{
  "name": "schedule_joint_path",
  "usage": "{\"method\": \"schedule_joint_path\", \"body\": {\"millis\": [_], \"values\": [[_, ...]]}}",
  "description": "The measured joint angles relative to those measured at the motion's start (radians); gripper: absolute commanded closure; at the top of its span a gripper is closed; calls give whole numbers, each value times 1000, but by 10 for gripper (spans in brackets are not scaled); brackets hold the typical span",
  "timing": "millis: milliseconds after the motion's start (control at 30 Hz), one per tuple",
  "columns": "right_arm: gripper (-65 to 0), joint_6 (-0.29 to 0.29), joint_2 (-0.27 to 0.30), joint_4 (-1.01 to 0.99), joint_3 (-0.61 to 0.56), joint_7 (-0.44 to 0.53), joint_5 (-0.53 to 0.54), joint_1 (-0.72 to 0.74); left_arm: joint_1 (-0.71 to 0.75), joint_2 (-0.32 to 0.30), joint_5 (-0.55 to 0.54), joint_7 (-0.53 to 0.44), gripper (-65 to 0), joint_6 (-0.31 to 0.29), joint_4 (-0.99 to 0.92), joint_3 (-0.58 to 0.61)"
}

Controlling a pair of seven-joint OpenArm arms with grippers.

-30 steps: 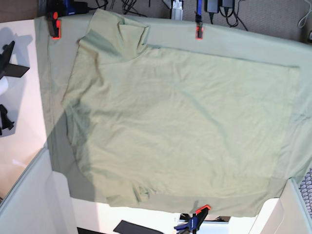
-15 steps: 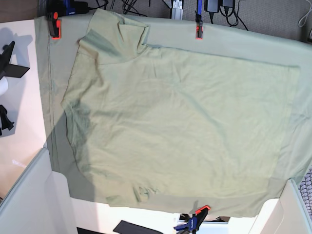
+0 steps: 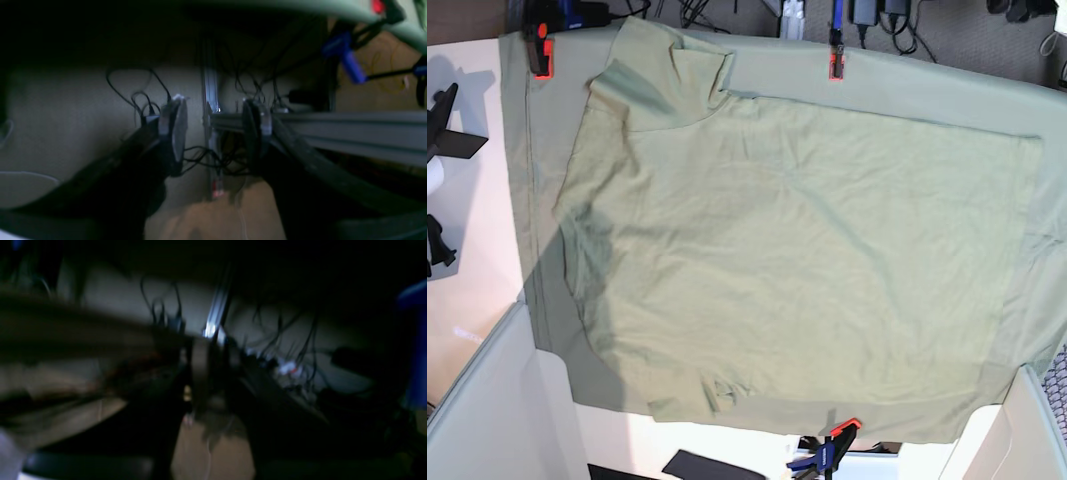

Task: Fold the T-shirt properly

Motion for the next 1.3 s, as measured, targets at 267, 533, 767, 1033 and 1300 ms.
{"method": "schedule_joint_path", "body": {"millis": [267, 533, 767, 1033, 1300], "values": [[-376, -36, -81, 104, 145, -168, 251, 154, -2, -12, -53, 15, -306, 0, 107, -81], [-376, -90, -123, 7, 158, -207, 227, 319, 7, -14, -50, 42, -306, 0, 110, -86], [-376, -70, -128, -118, 158, -208, 263, 381, 16, -37, -49, 42, -306, 1, 110, -86], [-375, -41, -127, -129, 69, -220, 301, 394, 16, -42, -49, 43, -306, 1, 111, -86], [-375, -35, -216, -124, -24, -200, 285, 396, 15, -41, -44, 43, -306, 0, 111, -104]]}}
